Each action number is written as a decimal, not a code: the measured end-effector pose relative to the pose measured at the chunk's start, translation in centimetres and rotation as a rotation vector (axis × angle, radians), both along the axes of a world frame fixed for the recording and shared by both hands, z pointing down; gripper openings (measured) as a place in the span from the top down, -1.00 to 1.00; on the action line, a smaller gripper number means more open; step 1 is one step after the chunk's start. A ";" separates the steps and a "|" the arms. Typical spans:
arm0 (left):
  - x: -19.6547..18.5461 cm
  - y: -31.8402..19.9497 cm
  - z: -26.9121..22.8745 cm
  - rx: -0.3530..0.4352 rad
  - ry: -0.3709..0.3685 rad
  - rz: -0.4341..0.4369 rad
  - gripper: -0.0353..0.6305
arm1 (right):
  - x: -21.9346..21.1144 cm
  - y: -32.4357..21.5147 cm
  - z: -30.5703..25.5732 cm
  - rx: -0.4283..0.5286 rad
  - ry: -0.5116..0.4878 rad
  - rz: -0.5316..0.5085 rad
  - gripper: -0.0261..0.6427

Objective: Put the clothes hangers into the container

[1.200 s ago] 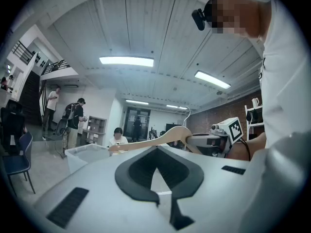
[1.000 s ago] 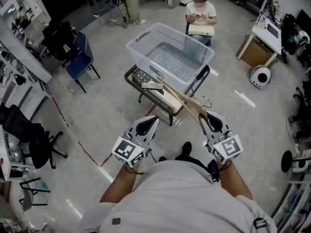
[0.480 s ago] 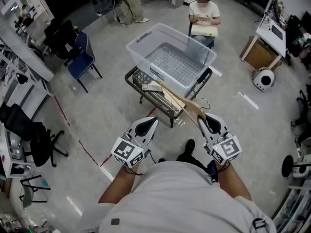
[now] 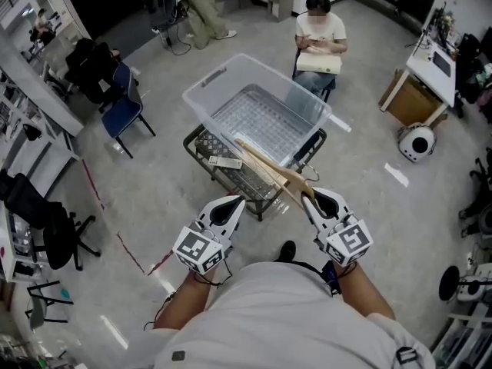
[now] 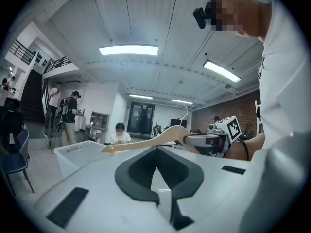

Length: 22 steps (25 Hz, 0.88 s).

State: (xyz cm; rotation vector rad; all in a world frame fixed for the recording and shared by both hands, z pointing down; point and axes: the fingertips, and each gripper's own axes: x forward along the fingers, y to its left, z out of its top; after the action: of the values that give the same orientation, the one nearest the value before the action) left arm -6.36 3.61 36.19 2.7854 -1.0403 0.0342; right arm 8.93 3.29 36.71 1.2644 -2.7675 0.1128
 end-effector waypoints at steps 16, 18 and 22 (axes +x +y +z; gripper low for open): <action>9.9 -8.0 1.3 -0.013 0.000 0.015 0.85 | 8.1 -7.4 1.3 -0.031 -0.002 -0.036 0.73; 9.9 -8.9 1.2 -0.009 0.004 0.018 0.85 | 7.9 -8.2 1.5 -0.030 0.002 -0.037 0.73; 8.8 -11.0 1.0 -0.004 0.013 0.027 0.85 | 6.9 -10.0 0.9 -0.024 0.004 -0.020 0.73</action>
State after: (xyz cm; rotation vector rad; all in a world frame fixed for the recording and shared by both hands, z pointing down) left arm 2.41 -7.39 37.16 2.7925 -0.9986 0.0217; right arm 15.78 -6.71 37.62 1.2289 -2.7663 0.1419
